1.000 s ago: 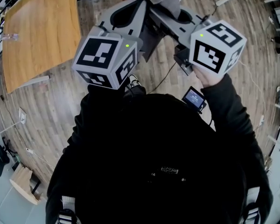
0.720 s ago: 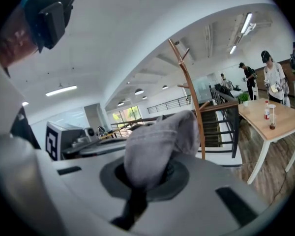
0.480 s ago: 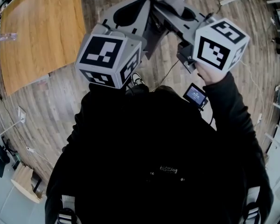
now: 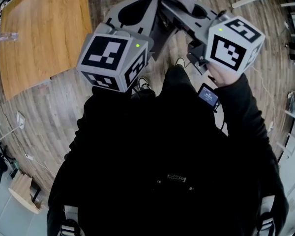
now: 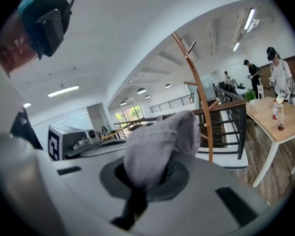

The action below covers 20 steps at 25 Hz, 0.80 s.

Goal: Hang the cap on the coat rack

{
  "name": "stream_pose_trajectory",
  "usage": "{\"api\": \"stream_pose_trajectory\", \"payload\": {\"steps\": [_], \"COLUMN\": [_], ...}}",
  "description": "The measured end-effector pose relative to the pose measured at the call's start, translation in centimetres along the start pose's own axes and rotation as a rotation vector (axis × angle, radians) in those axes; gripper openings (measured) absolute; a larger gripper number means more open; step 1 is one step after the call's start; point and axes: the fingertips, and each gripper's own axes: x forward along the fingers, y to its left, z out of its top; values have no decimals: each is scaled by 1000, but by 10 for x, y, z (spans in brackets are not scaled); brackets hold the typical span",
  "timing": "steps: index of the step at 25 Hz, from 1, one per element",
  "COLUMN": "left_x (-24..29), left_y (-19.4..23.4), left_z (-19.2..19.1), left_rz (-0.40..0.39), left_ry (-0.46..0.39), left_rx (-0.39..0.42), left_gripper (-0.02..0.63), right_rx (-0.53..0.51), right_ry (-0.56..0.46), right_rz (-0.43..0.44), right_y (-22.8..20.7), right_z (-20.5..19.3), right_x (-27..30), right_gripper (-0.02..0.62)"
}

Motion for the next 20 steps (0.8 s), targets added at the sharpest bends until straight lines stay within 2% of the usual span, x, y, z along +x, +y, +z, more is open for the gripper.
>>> {"api": "stream_pose_trajectory", "payload": {"steps": [6, 20], "left_x": [17, 109], "left_y": [-1, 44], "left_z": [8, 61], "left_rz": [20, 86], "left_ry": [-18, -43], "left_rx": [15, 116], "left_gripper": [3, 3], "right_rx": [-17, -52], "right_ry": [11, -47], "right_rz": [39, 134], "right_y": [-17, -103], "right_z": [10, 85], "right_x": [-3, 24], "right_gripper": [5, 5]}}
